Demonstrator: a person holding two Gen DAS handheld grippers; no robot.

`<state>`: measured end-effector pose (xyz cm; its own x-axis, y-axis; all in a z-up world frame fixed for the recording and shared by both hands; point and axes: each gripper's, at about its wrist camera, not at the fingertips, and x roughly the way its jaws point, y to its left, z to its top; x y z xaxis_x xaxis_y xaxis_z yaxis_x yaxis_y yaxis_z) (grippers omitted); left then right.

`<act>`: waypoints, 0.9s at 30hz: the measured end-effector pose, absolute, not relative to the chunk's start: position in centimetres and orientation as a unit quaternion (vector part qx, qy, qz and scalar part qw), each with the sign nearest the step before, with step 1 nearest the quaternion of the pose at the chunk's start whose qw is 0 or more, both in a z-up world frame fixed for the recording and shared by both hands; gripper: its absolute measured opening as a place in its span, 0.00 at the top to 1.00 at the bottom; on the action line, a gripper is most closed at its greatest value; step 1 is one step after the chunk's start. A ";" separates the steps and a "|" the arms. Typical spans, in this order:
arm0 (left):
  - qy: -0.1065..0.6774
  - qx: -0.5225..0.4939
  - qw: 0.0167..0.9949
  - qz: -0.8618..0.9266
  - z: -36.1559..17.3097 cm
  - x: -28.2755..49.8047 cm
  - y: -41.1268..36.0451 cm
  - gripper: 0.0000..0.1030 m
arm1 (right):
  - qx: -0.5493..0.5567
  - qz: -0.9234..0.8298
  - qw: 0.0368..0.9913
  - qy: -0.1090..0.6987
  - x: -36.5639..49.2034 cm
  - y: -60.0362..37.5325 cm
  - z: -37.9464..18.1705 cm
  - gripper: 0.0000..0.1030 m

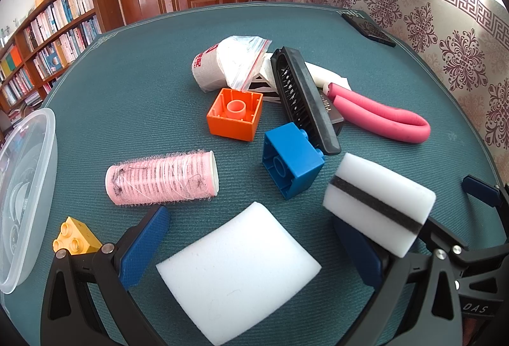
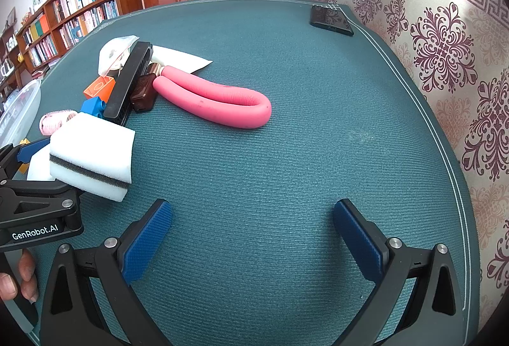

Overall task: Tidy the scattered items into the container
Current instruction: 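Move the left tool toward the white sponges on the table, then close the left tool on the white sponge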

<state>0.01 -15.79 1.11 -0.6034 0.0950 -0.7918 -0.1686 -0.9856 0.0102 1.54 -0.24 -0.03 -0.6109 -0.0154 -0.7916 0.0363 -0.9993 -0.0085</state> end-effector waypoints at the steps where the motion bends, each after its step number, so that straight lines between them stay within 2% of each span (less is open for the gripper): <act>1: 0.042 -0.439 0.073 0.894 1.1 0.0 -15.7 0.00 | 0.441 -0.897 0.014 0.012 1.5 -0.2 -0.1 0.00; 16: -0.022 -0.437 0.042 0.898 2.1 2.6 -19.5 0.00 | 0.441 -0.897 0.014 0.011 1.6 -0.3 -0.1 0.00; 27: -0.011 -0.430 0.062 0.901 2.4 4.7 -21.3 0.00 | 0.440 -0.898 0.014 0.011 1.7 -0.4 0.0 0.00</act>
<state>4.69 -21.28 2.40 -0.6224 0.1211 -0.7733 -0.1024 -0.9921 -0.0730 1.69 -0.45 -0.03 -0.6116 -0.0155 -0.7910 0.0344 -0.9994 -0.0071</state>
